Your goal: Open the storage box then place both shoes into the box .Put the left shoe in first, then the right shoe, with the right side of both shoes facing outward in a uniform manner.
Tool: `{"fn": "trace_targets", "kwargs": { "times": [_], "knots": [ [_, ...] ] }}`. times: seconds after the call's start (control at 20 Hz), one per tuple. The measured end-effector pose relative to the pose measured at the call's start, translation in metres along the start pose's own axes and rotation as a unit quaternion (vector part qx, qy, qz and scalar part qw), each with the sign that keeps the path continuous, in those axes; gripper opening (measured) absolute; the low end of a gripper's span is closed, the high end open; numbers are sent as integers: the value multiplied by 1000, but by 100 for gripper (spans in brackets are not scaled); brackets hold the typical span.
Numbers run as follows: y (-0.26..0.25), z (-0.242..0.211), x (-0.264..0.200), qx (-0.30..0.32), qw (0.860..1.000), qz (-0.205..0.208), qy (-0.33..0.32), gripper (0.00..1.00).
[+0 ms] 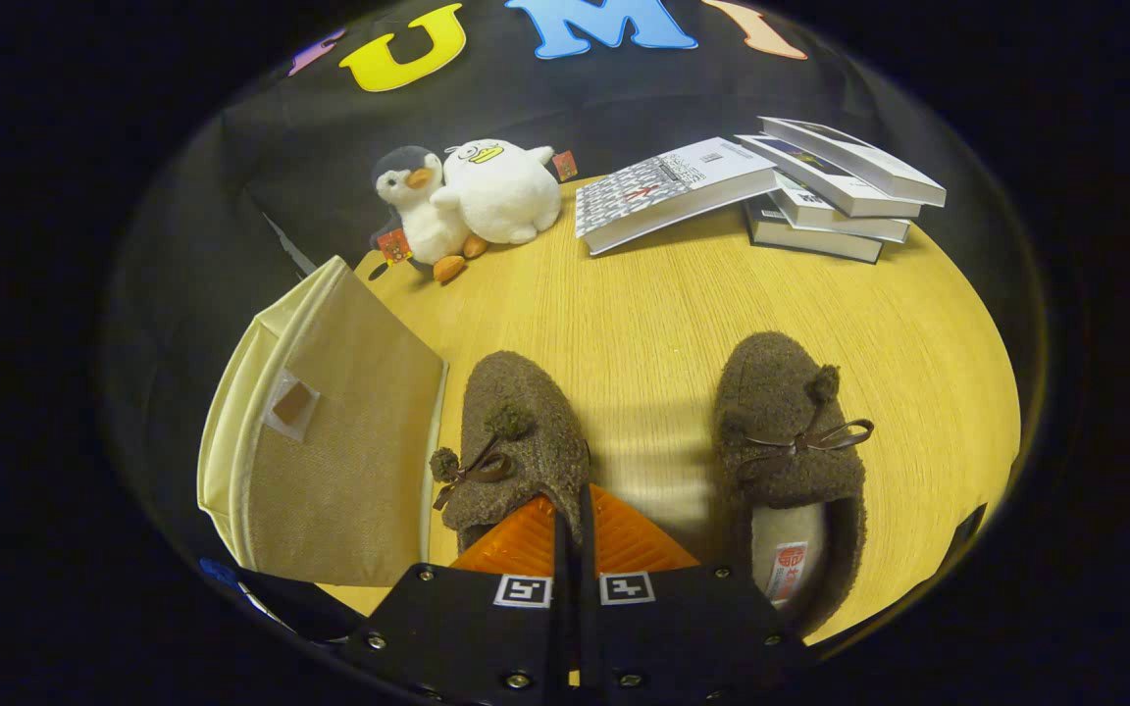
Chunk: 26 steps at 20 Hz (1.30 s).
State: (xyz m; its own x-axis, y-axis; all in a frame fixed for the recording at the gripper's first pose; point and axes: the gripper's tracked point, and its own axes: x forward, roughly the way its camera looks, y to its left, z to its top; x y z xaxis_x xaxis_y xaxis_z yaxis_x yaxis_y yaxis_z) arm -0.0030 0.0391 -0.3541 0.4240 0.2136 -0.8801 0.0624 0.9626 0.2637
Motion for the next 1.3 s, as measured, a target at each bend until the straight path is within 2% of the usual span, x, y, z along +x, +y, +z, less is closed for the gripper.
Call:
{"fn": "trace_targets", "kwargs": {
  "times": [0.35,0.65,0.85,1.3],
  "knots": [
    [52,47,-45,44,997,44,-46,4],
    [114,89,-73,77,989,94,-90,4],
    [153,94,-71,97,984,117,-93,4],
    [229,70,-22,110,982,133,-72,4]
  ]
}}
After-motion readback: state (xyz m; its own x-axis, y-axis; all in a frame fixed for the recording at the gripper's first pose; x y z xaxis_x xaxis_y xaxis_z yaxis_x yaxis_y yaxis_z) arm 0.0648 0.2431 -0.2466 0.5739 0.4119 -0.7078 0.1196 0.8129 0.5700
